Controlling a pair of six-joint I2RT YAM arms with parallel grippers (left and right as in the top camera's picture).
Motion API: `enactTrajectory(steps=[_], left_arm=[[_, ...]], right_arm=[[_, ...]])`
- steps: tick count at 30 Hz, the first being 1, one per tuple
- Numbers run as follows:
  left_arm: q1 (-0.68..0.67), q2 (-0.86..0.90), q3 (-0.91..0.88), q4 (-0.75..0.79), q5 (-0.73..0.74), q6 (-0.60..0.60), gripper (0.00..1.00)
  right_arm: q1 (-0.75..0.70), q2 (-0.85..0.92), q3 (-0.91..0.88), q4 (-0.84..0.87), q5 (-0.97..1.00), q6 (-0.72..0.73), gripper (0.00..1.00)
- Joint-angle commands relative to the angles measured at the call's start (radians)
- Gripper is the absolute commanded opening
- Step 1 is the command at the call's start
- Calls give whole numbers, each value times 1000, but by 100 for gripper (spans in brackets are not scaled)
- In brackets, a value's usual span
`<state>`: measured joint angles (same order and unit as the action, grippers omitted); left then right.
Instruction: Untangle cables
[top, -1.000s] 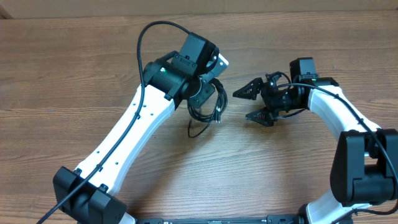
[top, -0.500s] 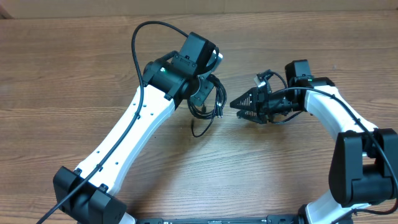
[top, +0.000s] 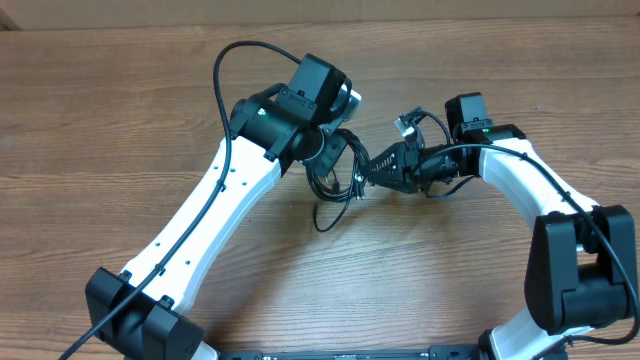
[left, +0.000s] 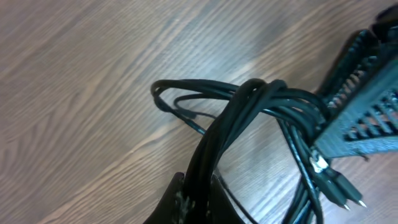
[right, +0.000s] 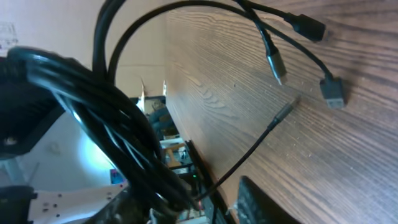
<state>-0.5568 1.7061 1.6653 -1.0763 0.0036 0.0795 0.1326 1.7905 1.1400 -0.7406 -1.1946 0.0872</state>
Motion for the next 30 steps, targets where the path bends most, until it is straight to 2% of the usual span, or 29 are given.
enactTrajectory(steps=[1, 7, 11, 14, 18, 21, 24, 25, 27, 30], left_arm=[[-5, -5, 14, 3, 79, -17, 4], [-5, -5, 7, 3, 109, -16, 4], [-5, -5, 6, 3, 109, -17, 4], [-5, -5, 6, 3, 110, -17, 4], [-5, -5, 6, 1, 108, -16, 4], [-3, -5, 6, -3, 73, -17, 4], [3, -5, 6, -20, 63, -16, 4], [7, -5, 6, -26, 64, -15, 4], [14, -4, 5, -37, 64, -12, 4], [21, 5, 5, -42, 87, 35, 4]], right_arm=[[4, -27, 17, 6, -11, -6, 37], [4, -27, 17, -16, 135, -3, 24], [4, -27, 16, -25, 352, 102, 12], [4, -27, 11, -24, 456, 158, 10], [4, -27, 11, -36, 459, 152, 22], [0, -27, 13, -55, 416, 57, 28], [-19, -27, 14, -65, 261, -49, 49], [-26, -27, 14, -66, 197, -79, 52], [-34, -27, 14, -65, 119, -101, 53], [-34, -27, 14, -66, 100, -100, 43]])
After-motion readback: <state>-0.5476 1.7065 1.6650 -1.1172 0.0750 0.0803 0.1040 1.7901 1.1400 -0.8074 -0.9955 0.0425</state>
